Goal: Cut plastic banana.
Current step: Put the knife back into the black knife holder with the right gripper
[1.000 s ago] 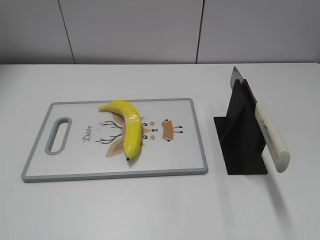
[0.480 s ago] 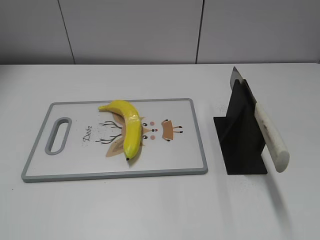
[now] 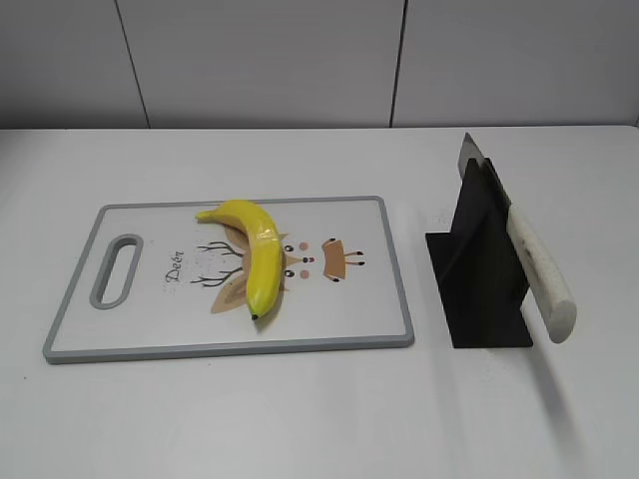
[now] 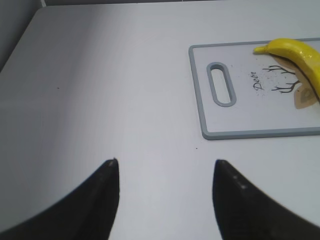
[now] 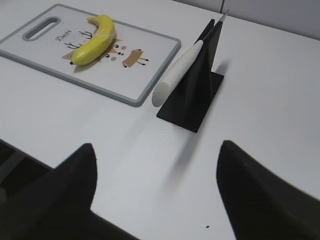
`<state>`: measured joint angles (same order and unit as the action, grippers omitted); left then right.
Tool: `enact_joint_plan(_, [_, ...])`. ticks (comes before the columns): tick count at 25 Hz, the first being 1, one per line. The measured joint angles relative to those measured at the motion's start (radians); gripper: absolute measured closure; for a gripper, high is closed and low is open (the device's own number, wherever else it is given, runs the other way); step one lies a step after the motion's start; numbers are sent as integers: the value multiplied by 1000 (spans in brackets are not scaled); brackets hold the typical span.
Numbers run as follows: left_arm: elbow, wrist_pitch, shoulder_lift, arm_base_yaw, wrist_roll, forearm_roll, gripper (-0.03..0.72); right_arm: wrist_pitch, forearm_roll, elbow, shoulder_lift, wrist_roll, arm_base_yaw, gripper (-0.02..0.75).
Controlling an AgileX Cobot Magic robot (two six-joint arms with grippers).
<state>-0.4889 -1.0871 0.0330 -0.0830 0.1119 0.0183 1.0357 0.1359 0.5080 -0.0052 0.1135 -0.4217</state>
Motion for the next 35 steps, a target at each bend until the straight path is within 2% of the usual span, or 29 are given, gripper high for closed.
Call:
enact_joint_plan(3, [0,0,0,0,-17,-1,136,0,30,0,0,0,57,167])
enact_joint_plan(11, [0,-2,-38,0,-62,-11,136,0,59,-1,0,0,333,168])
enact_joint_plan(15, [0,-2,-38,0,-63,-12,136,0,59,-1,0,0,405,168])
enact_joint_plan(35, [0,-2,-38,0,-63,-12,136,0,61,-1,0,0,416,168])
